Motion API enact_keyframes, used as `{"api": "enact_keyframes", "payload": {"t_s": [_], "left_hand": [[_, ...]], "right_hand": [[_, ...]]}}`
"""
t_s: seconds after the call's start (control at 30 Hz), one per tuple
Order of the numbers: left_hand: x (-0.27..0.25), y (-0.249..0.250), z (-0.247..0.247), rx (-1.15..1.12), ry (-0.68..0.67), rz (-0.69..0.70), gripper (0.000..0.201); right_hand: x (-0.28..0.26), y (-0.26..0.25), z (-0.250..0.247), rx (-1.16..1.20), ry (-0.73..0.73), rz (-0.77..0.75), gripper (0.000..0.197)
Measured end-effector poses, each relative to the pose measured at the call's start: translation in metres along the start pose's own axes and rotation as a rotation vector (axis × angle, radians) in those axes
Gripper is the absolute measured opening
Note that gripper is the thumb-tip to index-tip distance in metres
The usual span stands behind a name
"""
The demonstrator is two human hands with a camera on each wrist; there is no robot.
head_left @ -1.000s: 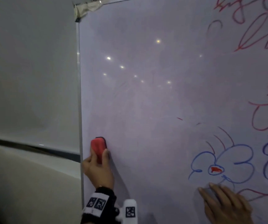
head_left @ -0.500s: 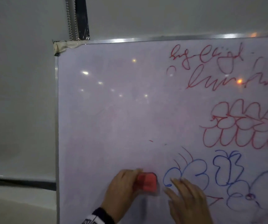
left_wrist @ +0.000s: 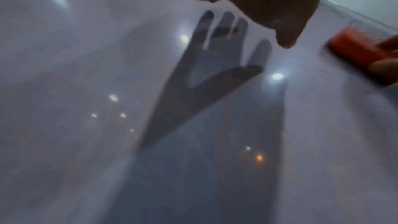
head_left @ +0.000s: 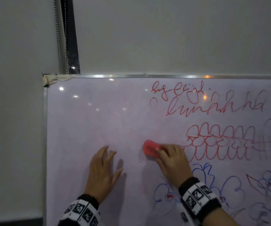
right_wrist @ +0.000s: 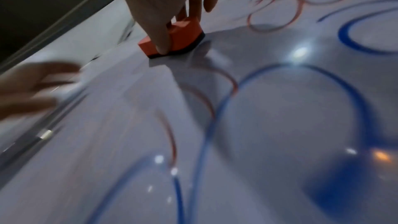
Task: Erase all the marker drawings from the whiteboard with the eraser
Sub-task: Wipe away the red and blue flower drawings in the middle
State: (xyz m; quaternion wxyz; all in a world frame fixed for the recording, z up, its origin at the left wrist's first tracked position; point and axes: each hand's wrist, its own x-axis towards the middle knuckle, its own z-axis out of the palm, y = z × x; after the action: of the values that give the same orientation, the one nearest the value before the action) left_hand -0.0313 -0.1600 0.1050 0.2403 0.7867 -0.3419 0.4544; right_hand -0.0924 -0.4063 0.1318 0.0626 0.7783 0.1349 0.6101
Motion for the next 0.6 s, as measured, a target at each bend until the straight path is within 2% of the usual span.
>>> {"api": "enact_keyframes", "payload": {"t_s": [0.07,0.1,0.13,0.2,0.27,0.33,0.4,0.47,0.5,0.53,0.6], "left_hand": [[0.0,-0.02,-0.005,0.117,-0.102,-0.07,0.07],[0.0,-0.026,-0.004,0.161,-0.156,-0.065,0.074],[0.0,-0.03,0.0,0.194,-0.196,-0.052,0.076],[-0.002,-0.033,0.008,0.208,-0.207,-0.04,0.077],[0.0,-0.034,0.012,0.2,-0.149,-0.027,0.076],[0.0,-0.035,0.016,0.195,-0.074,-0.003,0.075],[-0.001,-0.034,0.021,0.179,-0.002,0.007,0.074],[0.0,-0.034,0.025,0.178,0.056,-0.003,0.07],[0.001,-0.032,0.027,0.182,0.081,-0.021,0.066],[0.002,-0.03,0.028,0.184,0.099,-0.043,0.062],[0.009,-0.021,0.029,0.194,0.122,-0.066,0.055]], "right_hand": [[0.023,0.005,-0.006,0.009,0.091,0.248,0.024],[0.03,0.001,-0.005,0.023,0.114,0.306,0.026],[0.035,-0.008,-0.002,0.035,0.11,0.311,0.031],[0.037,-0.03,0.007,0.023,0.039,0.165,0.044],[0.04,-0.03,0.005,0.007,-0.043,-0.001,0.042],[0.053,-0.009,-0.005,-0.021,-0.052,-0.017,0.048],[0.074,0.015,-0.017,-0.048,0.01,0.189,0.057],[0.103,0.025,-0.024,-0.05,0.079,0.475,0.054],[0.118,0.023,-0.023,-0.04,0.071,0.567,0.051],[0.131,0.015,-0.019,-0.032,0.064,0.594,0.049],[0.152,-0.004,-0.011,-0.011,0.067,0.447,0.047]]}}
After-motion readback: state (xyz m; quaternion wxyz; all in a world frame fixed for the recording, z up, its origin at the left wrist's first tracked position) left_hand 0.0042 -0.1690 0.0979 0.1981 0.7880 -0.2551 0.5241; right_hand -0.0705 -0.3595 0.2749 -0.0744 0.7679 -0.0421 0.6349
